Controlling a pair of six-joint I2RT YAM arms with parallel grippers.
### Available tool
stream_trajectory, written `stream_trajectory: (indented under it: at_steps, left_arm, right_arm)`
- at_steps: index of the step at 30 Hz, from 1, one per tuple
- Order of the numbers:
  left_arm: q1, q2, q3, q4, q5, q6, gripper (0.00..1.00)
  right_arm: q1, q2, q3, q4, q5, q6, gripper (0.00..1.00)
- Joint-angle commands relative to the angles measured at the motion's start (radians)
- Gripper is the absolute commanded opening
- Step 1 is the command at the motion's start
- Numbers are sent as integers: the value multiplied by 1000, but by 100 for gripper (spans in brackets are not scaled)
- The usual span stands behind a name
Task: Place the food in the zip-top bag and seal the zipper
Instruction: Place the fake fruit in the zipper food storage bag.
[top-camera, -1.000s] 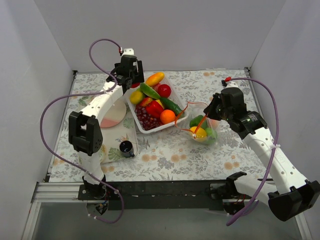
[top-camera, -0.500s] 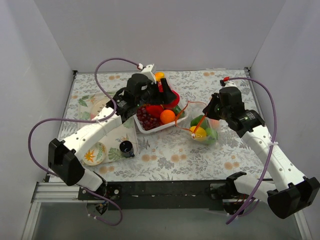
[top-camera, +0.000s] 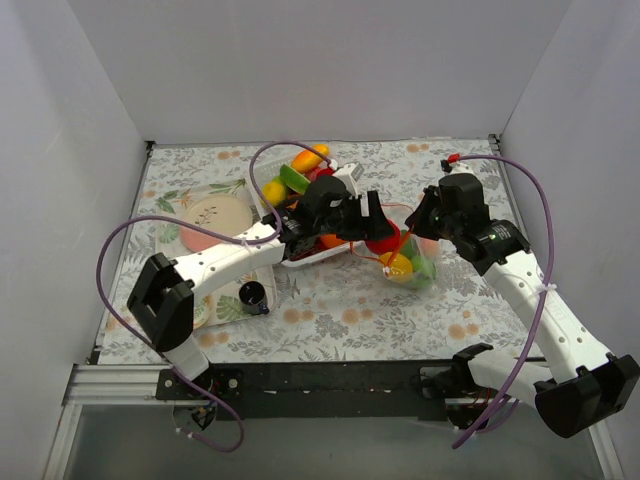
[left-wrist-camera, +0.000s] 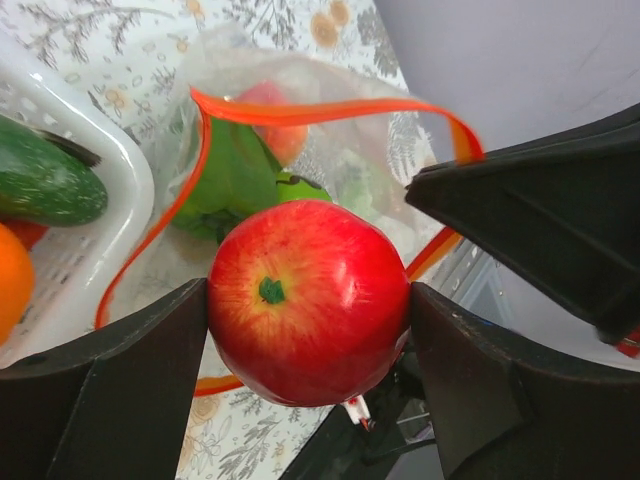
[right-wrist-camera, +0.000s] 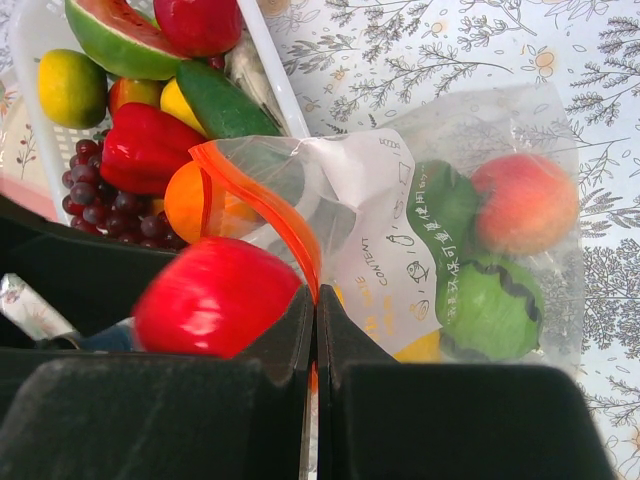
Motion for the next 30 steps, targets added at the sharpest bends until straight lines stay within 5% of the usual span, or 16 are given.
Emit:
stream_trajectory:
  at_steps: [1, 5, 13, 20, 26, 30]
  left_arm:
    - [-25, 39, 35, 32, -15, 5, 78]
    - [-25, 51, 58, 35, -31, 23, 98]
    - [-27, -4, 68, -11, -41, 72, 98]
    - [-13, -96, 87, -106, -87, 98, 84]
    - [108, -150, 92, -195, -164, 128, 77]
    - [208, -156, 118, -274, -334, 213, 82]
  right_arm:
    - [4, -26, 28, 29, 2, 3, 1]
    - [3, -29, 25, 27, 2, 4, 1]
    - [4, -32, 18, 30, 8, 1, 1]
    - [4, -24, 19, 44, 2, -2, 1]
    - [-43, -16, 103, -29, 62, -51, 1]
    - [-134, -30, 183, -36, -74, -42, 1]
